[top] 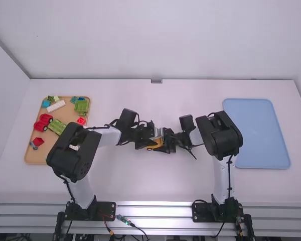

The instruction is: Assemble lego blocks to make yellow taxi

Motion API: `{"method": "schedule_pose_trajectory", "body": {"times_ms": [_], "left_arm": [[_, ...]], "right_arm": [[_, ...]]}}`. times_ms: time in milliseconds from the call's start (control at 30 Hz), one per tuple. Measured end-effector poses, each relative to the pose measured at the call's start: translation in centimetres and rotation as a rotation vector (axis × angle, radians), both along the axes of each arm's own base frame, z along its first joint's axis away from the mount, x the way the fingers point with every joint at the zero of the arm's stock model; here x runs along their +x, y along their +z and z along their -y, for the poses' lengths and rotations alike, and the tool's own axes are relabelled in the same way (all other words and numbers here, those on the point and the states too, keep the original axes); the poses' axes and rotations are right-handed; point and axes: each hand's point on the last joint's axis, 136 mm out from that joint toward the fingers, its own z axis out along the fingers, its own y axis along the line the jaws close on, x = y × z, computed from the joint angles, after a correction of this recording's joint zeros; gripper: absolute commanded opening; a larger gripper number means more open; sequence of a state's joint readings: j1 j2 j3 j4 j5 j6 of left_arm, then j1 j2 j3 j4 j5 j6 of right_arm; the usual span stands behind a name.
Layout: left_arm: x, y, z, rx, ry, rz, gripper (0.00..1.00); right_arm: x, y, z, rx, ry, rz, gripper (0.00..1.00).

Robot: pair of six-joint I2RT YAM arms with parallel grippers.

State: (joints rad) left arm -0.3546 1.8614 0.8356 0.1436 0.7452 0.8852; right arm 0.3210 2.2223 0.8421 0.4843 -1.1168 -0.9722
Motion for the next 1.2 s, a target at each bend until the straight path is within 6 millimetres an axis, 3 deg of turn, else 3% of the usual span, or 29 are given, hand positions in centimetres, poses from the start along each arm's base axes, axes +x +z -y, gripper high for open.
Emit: {"method": "schedule_pose_trajectory", "body": {"times_ms": [267,300,367,400,433,467,500,667,800,900,967,1033,1167,1200], "left_arm": [[0.1,0.0,0.1,-0.008,0.001,0.014,0.02],[0.1,0.0,0.1,-0.008,0.001,0.014,0.20],[0.1,0.1,0.1,-0.009,0.001,0.016,0.36],[0.1,0.1,0.1,-0.009,0.001,0.016,0.48],[0.2,-0.2,0.0,0.010,0.014,0.016,0.75],[0.2,-0.5,0.0,0.022,0.014,0.018,0.95],[0.1,-0.9,0.0,0.033,0.020,0.016,0.99],[1.4,-0.6,-0.6,0.036,0.091,0.021,0.99],[1.2,0.2,-3.0,0.019,0.137,-0.036,0.99],[1.9,4.1,-6.6,-0.067,0.179,-0.008,0.99],[2.3,5.6,-8.2,-0.093,0.204,0.016,0.99],[2.3,6.3,-9.3,-0.103,0.228,0.014,0.99],[1.6,5.7,-9.6,-0.090,0.242,-0.042,0.99],[1.5,5.7,-9.6,-0.090,0.241,-0.045,0.99]], "right_arm": [[0.0,0.0,0.0,0.000,-0.001,0.001,0.48],[0.1,0.0,0.0,-0.001,-0.002,0.001,0.48],[0.1,0.0,0.0,0.000,-0.002,0.001,0.48],[0.1,0.0,0.0,-0.001,-0.002,0.002,0.48],[0.1,0.0,0.0,-0.002,-0.001,0.009,0.48],[0.0,0.0,-0.2,-0.002,0.003,0.013,0.48],[-0.3,0.0,-0.4,0.002,0.016,0.012,0.48],[-0.6,-0.1,-0.3,0.003,0.022,0.006,0.47],[-0.5,0.1,-0.7,0.007,0.029,0.035,0.48],[-0.2,0.2,-0.8,0.010,0.026,0.069,0.48],[-0.2,0.2,-0.7,0.011,0.026,0.071,0.50],[-0.3,0.1,-0.7,0.011,0.026,0.071,0.58],[-0.3,0.2,-0.7,0.011,0.024,0.066,0.83],[-0.2,0.2,-0.7,0.012,0.025,0.067,0.86]]}}
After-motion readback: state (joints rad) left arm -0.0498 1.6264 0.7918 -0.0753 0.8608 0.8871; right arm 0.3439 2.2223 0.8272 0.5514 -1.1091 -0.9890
